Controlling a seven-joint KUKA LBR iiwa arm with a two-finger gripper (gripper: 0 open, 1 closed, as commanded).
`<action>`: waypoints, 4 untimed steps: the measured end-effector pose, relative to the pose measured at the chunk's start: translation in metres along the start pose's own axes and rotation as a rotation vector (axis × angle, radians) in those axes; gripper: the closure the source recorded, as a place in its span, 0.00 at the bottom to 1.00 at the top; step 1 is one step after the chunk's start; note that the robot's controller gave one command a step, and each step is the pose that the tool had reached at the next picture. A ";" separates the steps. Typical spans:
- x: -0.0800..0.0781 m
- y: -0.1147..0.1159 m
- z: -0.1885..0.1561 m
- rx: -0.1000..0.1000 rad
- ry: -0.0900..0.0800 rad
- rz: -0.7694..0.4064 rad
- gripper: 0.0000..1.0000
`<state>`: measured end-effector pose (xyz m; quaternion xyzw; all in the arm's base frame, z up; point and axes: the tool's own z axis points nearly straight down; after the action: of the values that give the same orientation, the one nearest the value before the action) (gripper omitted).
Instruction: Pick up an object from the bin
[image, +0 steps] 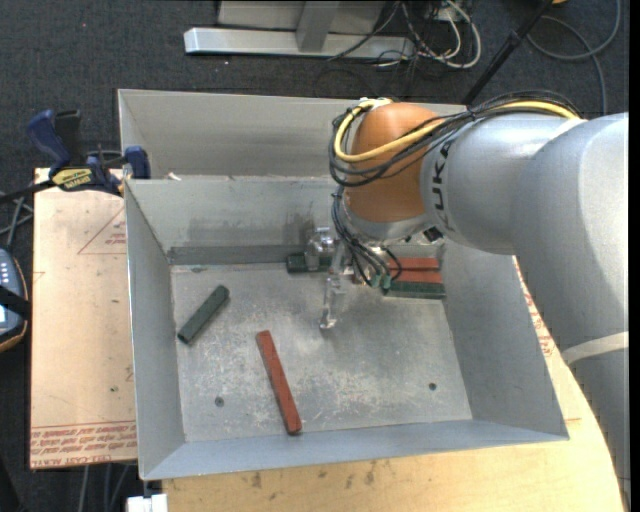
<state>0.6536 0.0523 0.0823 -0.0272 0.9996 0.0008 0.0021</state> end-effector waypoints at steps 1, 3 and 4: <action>0.000 0.000 0.000 0.000 0.000 0.001 1.00; 0.000 0.000 0.000 0.000 0.000 0.001 0.00; -0.004 -0.004 0.008 0.000 -0.009 -0.052 1.00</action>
Offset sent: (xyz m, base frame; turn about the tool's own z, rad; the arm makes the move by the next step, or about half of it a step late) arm 0.0000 0.0000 0.0000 0.0000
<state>0.6583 0.0484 0.0744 -0.0532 0.9986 0.0010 0.0067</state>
